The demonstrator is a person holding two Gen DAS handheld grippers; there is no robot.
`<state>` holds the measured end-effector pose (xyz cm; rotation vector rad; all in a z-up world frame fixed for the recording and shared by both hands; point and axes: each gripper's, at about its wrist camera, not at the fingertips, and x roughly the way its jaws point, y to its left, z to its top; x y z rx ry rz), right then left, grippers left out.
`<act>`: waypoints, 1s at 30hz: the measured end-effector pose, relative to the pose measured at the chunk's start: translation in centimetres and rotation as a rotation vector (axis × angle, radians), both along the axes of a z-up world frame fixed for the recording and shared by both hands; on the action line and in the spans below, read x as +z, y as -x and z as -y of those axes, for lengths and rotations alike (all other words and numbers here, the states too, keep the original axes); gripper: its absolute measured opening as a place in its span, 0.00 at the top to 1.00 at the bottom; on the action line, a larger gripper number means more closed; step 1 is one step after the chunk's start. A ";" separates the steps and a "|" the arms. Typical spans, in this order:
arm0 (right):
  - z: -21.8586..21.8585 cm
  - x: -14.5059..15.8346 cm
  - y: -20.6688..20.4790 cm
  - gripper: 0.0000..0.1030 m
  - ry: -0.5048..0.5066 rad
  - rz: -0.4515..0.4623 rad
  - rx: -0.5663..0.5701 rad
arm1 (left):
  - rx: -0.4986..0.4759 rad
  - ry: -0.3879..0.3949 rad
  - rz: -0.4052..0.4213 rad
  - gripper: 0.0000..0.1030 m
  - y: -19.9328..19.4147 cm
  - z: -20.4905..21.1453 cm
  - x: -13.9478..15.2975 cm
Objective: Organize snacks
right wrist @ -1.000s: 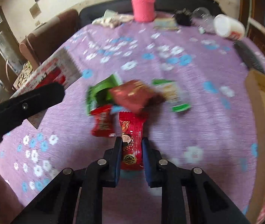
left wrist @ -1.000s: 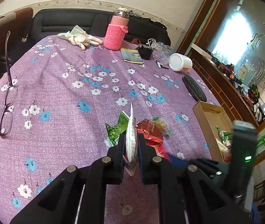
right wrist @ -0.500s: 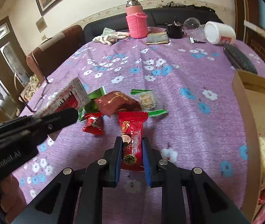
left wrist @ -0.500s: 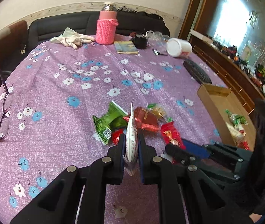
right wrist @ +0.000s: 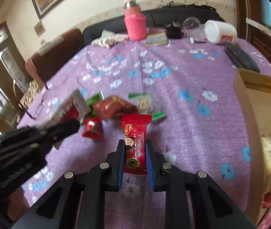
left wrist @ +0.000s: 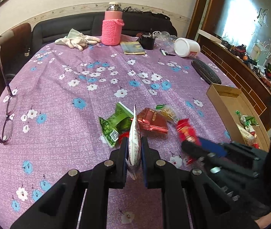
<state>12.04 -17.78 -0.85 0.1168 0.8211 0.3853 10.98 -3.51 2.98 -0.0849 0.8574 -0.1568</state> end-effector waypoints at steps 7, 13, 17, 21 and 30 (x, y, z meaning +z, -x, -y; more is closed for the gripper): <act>1.5 1.0 0.1 0.79 -0.071 0.041 -0.039 | 0.003 -0.022 0.022 0.89 0.2 0.4 0.2; 1.4 1.1 0.2 0.79 -0.069 0.051 -0.038 | 0.021 -0.093 0.083 0.89 0.9 1.3 0.7; 1.3 1.4 0.5 0.79 -0.073 0.071 -0.036 | 0.052 -0.173 0.142 0.89 1.3 1.8 1.0; 1.7 1.9 0.8 0.79 -0.072 0.098 -0.044 | 0.074 -0.232 0.200 0.89 1.8 2.2 1.4; 2.2 2.5 1.3 0.79 -0.080 0.118 -0.063 | 0.073 -0.297 0.279 0.88 2.8 3.1 2.1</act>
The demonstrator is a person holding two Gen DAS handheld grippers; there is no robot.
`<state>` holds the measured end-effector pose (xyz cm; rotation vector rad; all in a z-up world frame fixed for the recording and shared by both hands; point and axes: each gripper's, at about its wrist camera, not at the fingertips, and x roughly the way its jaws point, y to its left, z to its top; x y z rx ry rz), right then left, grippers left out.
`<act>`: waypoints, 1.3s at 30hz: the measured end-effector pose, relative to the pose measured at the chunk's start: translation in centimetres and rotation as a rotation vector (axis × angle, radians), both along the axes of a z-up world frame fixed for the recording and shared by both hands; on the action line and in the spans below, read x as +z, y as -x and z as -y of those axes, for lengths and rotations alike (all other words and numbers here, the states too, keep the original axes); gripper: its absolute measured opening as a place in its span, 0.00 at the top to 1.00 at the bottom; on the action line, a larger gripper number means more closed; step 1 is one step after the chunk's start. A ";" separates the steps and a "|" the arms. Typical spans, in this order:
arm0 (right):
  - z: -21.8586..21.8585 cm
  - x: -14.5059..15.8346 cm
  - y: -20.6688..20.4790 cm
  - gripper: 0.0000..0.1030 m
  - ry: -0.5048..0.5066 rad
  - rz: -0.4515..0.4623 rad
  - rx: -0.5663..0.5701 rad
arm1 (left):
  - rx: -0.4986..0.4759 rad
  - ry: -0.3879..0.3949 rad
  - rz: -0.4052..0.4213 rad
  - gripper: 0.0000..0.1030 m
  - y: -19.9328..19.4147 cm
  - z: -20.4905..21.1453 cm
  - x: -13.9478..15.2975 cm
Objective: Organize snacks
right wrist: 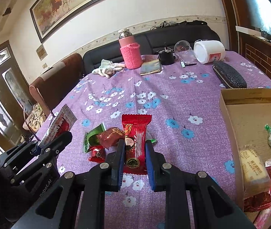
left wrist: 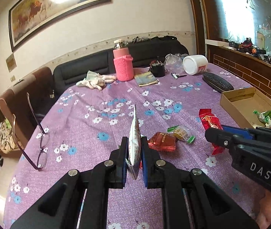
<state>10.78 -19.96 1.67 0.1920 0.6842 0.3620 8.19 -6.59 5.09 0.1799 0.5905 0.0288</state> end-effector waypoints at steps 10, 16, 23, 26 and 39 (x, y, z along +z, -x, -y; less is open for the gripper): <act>0.3 0.0 -0.1 0.79 -0.005 -0.002 -0.008 | -0.007 -0.067 0.045 0.88 0.8 1.2 0.0; 0.4 0.2 0.0 0.79 -0.007 0.001 -0.014 | -0.012 -0.094 0.068 0.88 1.3 1.8 0.1; 0.7 0.3 0.0 0.79 -0.013 -0.001 -0.021 | -0.022 -0.113 0.079 0.88 1.6 2.3 0.1; 0.7 0.3 -0.1 0.79 -0.013 -0.001 -0.020 | -0.023 -0.116 0.080 0.88 1.6 2.3 0.1; 1.3 0.3 -0.1 0.79 -0.023 -0.002 -0.040 | -0.024 -0.099 0.077 0.88 1.5 2.4 0.2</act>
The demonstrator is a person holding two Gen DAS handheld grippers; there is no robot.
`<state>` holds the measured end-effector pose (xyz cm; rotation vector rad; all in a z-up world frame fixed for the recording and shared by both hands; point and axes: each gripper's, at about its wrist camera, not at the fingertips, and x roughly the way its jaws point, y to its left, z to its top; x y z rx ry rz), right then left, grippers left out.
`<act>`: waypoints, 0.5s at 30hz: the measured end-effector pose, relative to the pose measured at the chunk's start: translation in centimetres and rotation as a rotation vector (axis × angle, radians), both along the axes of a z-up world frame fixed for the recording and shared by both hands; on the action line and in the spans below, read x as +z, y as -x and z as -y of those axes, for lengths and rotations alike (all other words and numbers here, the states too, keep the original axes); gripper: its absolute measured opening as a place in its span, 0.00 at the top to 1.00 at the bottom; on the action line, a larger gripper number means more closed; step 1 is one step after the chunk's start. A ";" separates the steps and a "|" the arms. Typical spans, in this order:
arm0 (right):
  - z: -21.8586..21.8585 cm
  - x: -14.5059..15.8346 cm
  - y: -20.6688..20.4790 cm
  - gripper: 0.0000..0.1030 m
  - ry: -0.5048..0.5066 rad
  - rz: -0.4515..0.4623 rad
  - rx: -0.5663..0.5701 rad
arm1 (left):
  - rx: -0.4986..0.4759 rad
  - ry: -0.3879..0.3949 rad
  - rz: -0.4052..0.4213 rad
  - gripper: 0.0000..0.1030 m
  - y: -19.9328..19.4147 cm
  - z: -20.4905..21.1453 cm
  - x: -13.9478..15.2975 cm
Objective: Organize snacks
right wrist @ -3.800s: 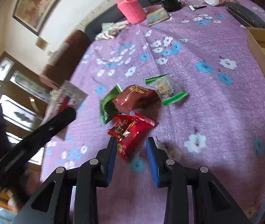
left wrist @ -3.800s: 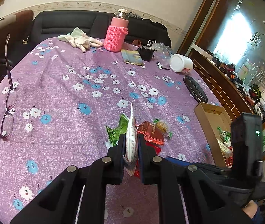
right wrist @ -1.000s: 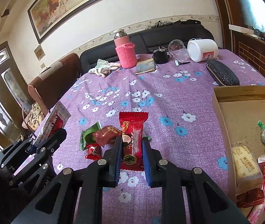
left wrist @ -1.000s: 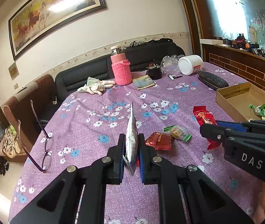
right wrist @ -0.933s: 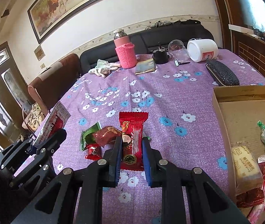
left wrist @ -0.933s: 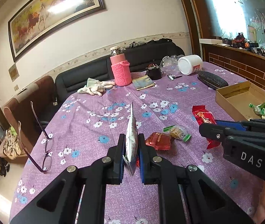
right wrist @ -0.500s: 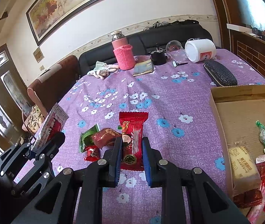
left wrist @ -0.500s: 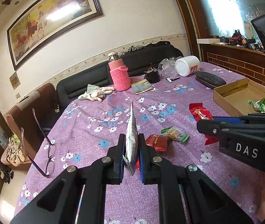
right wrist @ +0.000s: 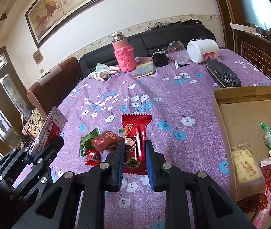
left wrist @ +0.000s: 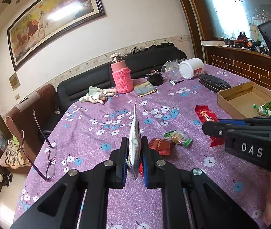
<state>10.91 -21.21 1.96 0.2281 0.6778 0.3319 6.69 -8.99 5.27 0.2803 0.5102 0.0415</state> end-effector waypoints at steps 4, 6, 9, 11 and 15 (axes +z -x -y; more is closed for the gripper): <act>0.5 0.1 -0.3 0.79 -0.014 -0.010 -0.003 | -0.005 0.009 -0.005 0.88 -0.1 0.0 0.0; 0.7 0.3 -0.2 0.79 -0.021 -0.003 -0.006 | -0.005 0.009 -0.012 0.88 -0.2 0.0 0.0; 1.0 0.6 -0.1 0.79 -0.025 0.004 -0.015 | -0.009 0.006 -0.012 0.88 -0.1 0.2 0.0; 1.4 0.8 -0.1 0.79 -0.027 0.001 -0.027 | -0.016 0.014 -0.016 0.88 -0.1 0.2 0.0; 2.5 1.4 0.1 0.79 -0.047 -0.001 -0.052 | -0.027 0.032 -0.021 0.88 0.0 0.2 0.1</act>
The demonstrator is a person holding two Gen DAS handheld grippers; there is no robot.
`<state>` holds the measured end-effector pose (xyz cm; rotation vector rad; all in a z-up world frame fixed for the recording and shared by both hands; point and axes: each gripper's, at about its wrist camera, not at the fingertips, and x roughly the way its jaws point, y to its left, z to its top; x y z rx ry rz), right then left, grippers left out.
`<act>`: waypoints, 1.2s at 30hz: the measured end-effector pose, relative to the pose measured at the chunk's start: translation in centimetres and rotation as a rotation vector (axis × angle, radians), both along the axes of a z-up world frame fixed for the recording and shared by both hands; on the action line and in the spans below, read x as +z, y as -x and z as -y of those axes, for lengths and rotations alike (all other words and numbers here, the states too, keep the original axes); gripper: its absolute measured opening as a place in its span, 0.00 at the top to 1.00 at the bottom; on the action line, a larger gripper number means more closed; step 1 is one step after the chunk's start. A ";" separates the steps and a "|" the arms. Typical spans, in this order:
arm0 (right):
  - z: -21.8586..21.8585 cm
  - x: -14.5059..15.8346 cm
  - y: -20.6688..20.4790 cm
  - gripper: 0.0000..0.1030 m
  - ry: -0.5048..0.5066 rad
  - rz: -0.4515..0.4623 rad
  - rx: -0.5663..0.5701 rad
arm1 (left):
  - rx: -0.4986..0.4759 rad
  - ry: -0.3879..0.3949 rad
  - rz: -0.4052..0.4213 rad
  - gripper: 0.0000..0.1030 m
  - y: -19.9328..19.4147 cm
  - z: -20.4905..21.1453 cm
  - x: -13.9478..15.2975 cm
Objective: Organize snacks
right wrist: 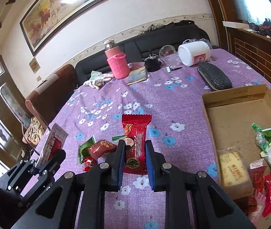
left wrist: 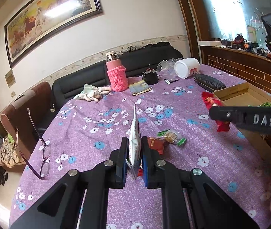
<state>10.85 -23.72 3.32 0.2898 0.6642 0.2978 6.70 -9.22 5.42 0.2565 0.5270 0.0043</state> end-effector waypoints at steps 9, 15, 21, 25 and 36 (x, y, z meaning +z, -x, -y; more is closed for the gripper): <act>2.8 -0.2 1.6 0.79 -0.032 0.001 -0.034 | -0.014 0.039 -0.033 0.88 -0.3 -0.1 -0.3; 3.4 0.1 2.0 0.79 -0.061 0.022 -0.015 | 0.006 0.052 -0.038 0.88 -0.6 -0.7 -0.3; 2.9 -0.1 1.9 0.79 -0.056 0.017 0.004 | -0.034 0.096 -0.060 0.88 -0.5 -0.8 -0.2; 2.8 -0.3 1.8 0.79 -0.058 0.011 0.009 | -0.063 0.151 -0.062 0.88 -0.3 -1.2 0.2; 3.4 -0.4 1.4 0.79 -0.062 0.009 -0.006 | -0.060 0.182 -0.081 0.88 -0.7 -1.5 0.0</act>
